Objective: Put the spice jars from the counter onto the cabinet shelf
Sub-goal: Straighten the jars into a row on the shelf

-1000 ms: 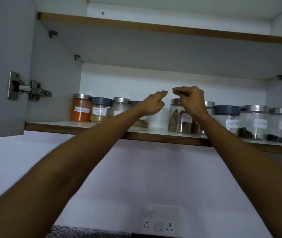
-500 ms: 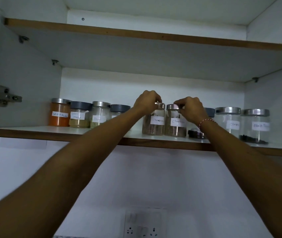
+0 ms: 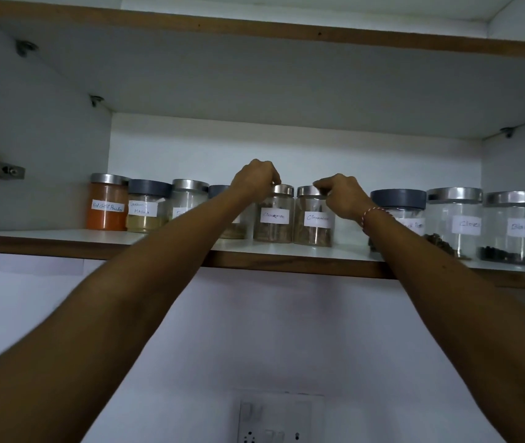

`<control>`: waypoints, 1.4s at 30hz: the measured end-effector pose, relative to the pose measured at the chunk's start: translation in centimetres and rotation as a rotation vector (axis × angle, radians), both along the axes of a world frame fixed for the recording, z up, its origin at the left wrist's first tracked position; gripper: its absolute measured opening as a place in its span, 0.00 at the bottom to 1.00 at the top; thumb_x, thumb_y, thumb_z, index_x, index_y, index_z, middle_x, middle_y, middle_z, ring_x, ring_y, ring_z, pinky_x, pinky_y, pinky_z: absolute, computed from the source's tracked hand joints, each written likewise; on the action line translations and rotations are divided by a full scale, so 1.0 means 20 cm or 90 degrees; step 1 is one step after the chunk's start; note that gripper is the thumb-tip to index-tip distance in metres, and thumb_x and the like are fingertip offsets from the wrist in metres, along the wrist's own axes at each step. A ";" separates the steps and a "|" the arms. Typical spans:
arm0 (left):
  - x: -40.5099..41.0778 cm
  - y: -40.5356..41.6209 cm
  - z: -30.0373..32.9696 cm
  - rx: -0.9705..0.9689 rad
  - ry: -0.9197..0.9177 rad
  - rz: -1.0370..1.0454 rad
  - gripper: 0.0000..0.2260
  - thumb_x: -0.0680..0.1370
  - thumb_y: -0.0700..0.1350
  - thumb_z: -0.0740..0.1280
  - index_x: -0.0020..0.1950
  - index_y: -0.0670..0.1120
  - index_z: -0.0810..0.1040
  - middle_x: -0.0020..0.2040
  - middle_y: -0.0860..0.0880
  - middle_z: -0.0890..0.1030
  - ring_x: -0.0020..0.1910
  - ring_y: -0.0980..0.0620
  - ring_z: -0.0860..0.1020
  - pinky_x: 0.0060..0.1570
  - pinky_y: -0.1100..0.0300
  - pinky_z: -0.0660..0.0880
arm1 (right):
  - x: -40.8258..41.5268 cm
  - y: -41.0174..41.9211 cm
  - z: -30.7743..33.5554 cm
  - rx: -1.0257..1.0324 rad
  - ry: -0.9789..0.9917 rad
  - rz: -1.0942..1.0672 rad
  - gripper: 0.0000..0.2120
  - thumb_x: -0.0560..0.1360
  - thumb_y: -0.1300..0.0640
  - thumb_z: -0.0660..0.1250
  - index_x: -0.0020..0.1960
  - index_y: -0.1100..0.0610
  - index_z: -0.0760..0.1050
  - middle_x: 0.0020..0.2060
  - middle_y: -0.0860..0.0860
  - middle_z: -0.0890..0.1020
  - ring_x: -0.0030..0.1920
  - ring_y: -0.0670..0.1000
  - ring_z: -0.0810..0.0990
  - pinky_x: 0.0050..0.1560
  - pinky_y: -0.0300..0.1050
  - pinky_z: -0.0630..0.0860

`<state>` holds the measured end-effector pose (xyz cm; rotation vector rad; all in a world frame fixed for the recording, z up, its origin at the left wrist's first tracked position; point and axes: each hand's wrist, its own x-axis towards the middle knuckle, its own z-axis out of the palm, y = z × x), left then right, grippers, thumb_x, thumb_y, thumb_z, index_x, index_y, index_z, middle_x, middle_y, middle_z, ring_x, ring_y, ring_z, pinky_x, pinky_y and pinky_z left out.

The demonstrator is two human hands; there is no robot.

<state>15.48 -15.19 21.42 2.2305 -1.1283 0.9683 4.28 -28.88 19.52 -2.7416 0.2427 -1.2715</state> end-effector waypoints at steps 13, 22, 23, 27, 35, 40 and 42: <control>0.11 0.05 0.04 0.103 0.077 -0.009 0.16 0.78 0.35 0.57 0.63 0.38 0.75 0.66 0.39 0.75 0.64 0.40 0.72 0.64 0.52 0.68 | 0.12 0.05 0.04 -0.046 0.154 -0.063 0.17 0.76 0.70 0.55 0.64 0.68 0.70 0.62 0.64 0.75 0.62 0.63 0.72 0.63 0.53 0.69; 0.13 0.05 0.01 0.105 0.103 -0.034 0.16 0.77 0.34 0.56 0.63 0.35 0.74 0.64 0.37 0.75 0.63 0.40 0.72 0.62 0.52 0.69 | 0.08 0.08 0.02 -0.122 0.267 -0.098 0.29 0.78 0.66 0.56 0.76 0.61 0.47 0.76 0.59 0.51 0.76 0.60 0.50 0.73 0.52 0.53; 0.13 0.05 0.01 0.101 0.100 -0.036 0.17 0.77 0.35 0.56 0.65 0.35 0.72 0.65 0.36 0.73 0.65 0.40 0.71 0.63 0.51 0.68 | 0.07 0.07 0.02 -0.117 0.242 -0.081 0.31 0.78 0.67 0.56 0.76 0.60 0.46 0.76 0.57 0.48 0.76 0.59 0.46 0.74 0.52 0.50; 0.10 0.07 0.01 0.043 0.059 -0.068 0.22 0.79 0.36 0.54 0.74 0.41 0.59 0.74 0.38 0.61 0.73 0.41 0.60 0.71 0.50 0.59 | -0.04 0.02 0.00 -0.105 0.072 -0.011 0.29 0.77 0.71 0.55 0.75 0.59 0.52 0.76 0.55 0.54 0.76 0.54 0.50 0.74 0.46 0.49; -0.31 -0.21 0.00 0.061 0.006 -0.200 0.20 0.79 0.35 0.53 0.72 0.41 0.64 0.73 0.42 0.65 0.73 0.45 0.62 0.72 0.54 0.58 | -0.49 -0.29 0.09 -0.091 -0.058 -0.050 0.22 0.77 0.69 0.57 0.70 0.57 0.68 0.70 0.57 0.68 0.73 0.53 0.62 0.74 0.45 0.54; -0.58 -0.48 -0.01 0.080 -0.008 -0.215 0.20 0.80 0.37 0.54 0.72 0.41 0.64 0.73 0.43 0.66 0.73 0.45 0.62 0.72 0.53 0.58 | -0.68 -0.51 0.07 -0.109 -0.013 -0.138 0.21 0.77 0.64 0.61 0.70 0.57 0.67 0.69 0.58 0.70 0.71 0.58 0.66 0.71 0.49 0.60; -0.65 -0.56 -0.01 0.091 -0.015 -0.211 0.19 0.80 0.39 0.57 0.71 0.42 0.66 0.72 0.43 0.67 0.72 0.45 0.63 0.72 0.52 0.59 | -0.74 -0.58 0.05 -0.103 -0.015 -0.171 0.21 0.77 0.63 0.62 0.69 0.56 0.68 0.67 0.59 0.72 0.68 0.60 0.69 0.69 0.51 0.64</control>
